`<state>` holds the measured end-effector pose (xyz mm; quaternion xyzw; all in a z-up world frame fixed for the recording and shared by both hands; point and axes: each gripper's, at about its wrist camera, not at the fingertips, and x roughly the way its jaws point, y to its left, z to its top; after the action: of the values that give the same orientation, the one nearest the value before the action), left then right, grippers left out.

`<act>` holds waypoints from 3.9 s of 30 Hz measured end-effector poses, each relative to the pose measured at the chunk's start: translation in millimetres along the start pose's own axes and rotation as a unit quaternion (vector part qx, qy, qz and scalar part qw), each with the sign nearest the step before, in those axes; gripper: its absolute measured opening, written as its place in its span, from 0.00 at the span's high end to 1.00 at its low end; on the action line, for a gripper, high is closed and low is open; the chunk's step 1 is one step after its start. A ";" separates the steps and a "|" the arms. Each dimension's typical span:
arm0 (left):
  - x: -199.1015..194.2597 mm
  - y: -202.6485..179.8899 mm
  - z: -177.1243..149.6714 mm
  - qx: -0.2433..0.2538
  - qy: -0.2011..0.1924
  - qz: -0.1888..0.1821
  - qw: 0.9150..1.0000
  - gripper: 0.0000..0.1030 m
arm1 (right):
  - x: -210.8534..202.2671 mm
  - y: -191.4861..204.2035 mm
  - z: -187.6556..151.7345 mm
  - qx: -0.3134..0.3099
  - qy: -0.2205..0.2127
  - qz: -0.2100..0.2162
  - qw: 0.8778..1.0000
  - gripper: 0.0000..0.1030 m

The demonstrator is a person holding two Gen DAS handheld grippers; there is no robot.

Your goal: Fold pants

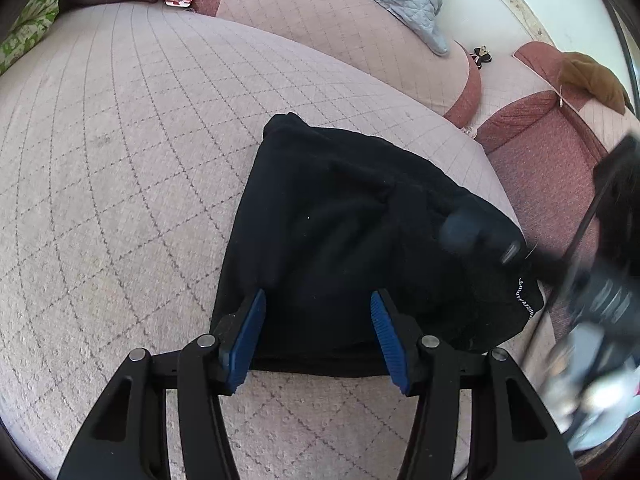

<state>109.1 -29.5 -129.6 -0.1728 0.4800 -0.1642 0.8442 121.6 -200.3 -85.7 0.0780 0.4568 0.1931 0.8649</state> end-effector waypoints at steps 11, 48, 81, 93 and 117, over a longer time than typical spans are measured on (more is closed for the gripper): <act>-28.9 23.3 6.2 -0.041 0.019 -0.009 0.999 0.48 | 5.2 -35.2 -43.4 0.085 0.024 0.025 0.996 0.93; 4.6 -127.2 95.6 0.130 0.033 0.018 0.991 0.43 | -81.1 -97.9 -89.2 0.170 -0.166 0.038 0.971 0.70; 139.6 -302.3 45.4 0.294 0.184 -0.001 0.938 0.43 | -132.1 -172.9 -172.6 0.348 -0.195 -0.136 0.907 0.21; 225.5 -341.7 32.5 0.415 0.260 0.036 0.871 0.26 | -107.5 -178.4 -146.8 0.313 -0.220 -0.099 0.918 0.00; 23.2 -126.0 127.1 0.155 0.098 -0.105 0.978 0.88 | -107.2 -17.4 -49.2 0.050 -0.161 -0.005 0.986 0.81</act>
<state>216.5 -134.4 -29.5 -0.0727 0.5083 -0.3401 0.7878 31.4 -261.7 -37.8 0.1492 0.3208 0.1500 0.9232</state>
